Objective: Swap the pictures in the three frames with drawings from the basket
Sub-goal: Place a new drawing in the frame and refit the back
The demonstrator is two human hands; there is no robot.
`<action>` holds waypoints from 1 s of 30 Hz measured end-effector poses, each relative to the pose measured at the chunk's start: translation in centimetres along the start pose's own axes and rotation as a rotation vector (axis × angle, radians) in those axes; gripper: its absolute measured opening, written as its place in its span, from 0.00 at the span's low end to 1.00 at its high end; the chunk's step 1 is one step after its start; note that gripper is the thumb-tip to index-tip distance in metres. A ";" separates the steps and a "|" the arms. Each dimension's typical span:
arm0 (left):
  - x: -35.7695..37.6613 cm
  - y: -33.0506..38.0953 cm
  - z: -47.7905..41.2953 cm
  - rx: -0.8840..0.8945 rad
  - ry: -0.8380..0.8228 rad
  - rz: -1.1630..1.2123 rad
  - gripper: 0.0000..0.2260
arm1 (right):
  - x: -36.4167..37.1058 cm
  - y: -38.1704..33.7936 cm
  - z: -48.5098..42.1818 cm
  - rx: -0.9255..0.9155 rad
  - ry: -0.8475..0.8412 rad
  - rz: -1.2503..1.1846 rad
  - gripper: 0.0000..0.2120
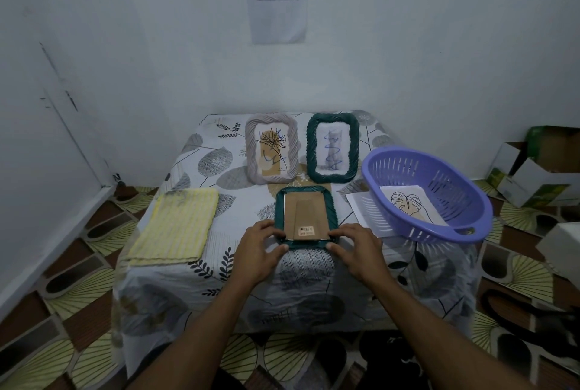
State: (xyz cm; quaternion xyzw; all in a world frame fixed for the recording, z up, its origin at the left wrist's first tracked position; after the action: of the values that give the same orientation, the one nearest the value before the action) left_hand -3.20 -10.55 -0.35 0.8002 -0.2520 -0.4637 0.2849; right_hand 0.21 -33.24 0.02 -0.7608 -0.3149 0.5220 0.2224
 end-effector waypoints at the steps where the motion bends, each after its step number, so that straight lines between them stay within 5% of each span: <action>1: 0.0 0.0 0.0 -0.001 -0.003 -0.002 0.13 | 0.0 0.0 0.0 0.001 -0.004 0.002 0.10; 20: -0.2 0.2 -0.2 -0.049 -0.037 -0.018 0.12 | 0.0 0.1 -0.2 0.049 -0.010 -0.037 0.19; 26: 0.5 2.6 -2.7 -0.003 0.004 -0.139 0.14 | -0.1 -0.2 -2.6 0.116 0.082 -0.029 0.12; 30: 2.6 5.2 -4.8 -0.111 -0.081 -0.020 0.15 | 0.7 -0.4 -4.6 0.175 0.045 -0.003 0.16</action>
State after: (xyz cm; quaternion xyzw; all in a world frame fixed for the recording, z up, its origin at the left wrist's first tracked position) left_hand 1.53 -14.93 3.63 0.7664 -0.2290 -0.5117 0.3137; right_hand 4.59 -32.53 1.45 -0.7494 -0.2645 0.5300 0.2958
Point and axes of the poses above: each hand's wrist, its own z-axis away from the middle knuckle, its own x-axis out of the palm, y = z × x, the point moved 4 cm from there along -z, towards the middle knuckle, and after that the axes turned 12 degrees about y, right-handed, at the moved point
